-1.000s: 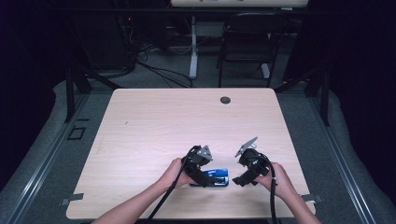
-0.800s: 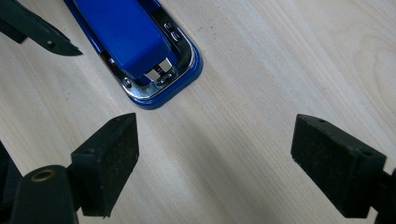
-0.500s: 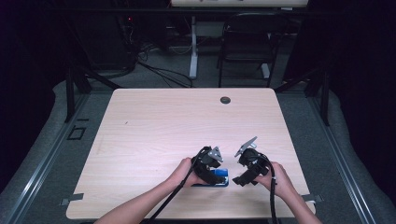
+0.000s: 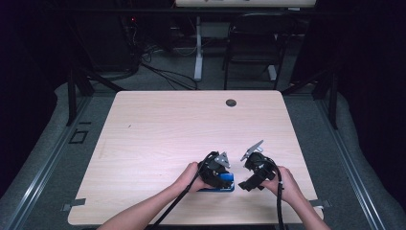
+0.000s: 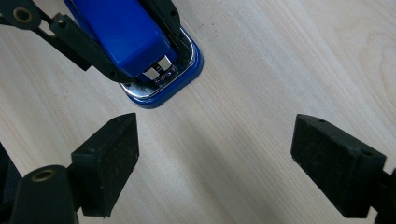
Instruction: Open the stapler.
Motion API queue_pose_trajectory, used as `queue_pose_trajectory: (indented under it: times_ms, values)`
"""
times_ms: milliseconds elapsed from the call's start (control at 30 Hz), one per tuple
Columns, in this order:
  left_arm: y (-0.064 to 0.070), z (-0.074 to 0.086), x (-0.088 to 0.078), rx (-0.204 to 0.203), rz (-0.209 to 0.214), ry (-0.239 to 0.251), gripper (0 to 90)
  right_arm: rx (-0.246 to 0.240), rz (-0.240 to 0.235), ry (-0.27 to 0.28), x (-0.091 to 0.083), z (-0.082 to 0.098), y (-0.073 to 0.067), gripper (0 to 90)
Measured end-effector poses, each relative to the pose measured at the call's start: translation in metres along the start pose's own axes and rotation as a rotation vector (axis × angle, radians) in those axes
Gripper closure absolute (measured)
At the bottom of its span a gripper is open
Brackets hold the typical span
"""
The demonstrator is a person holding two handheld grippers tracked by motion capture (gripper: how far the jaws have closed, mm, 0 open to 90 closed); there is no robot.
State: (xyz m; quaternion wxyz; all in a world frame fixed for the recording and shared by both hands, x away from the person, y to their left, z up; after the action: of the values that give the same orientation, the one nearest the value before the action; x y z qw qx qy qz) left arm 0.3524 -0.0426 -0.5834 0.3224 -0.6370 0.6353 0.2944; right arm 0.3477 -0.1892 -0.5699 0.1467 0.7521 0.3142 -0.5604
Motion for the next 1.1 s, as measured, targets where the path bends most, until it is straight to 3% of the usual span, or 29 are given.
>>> queue_pose_trajectory:
  times_ms: [533,700,1100]
  values:
    - [0.001,-0.002,-0.015,0.059,0.0,0.039,62.7,0.01,0.01,0.017,-0.003,0.0,0.001,15.0]
    - [0.001,-0.003,-0.02,0.071,0.001,0.045,63.1,0.032,0.003,0.053,-0.004,-0.002,-0.001,15.1]
    - [0.001,-0.003,-0.027,0.094,-0.002,0.049,64.4,0.026,0.019,0.031,-0.003,-0.003,0.002,15.4]
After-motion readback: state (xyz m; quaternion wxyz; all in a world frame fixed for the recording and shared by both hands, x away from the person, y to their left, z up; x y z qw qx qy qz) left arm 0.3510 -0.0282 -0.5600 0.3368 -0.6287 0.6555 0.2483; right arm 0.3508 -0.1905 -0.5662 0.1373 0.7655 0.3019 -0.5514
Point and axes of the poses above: each handheld gripper's, and its own axes: x roughly forward along the jaws, z roughly out of its underside, y roughly to its right, the point moved 5 cm from there along x, roughly forward along the jaws, and after that the axes turned 13 degrees about x, right-handed, at the moved point
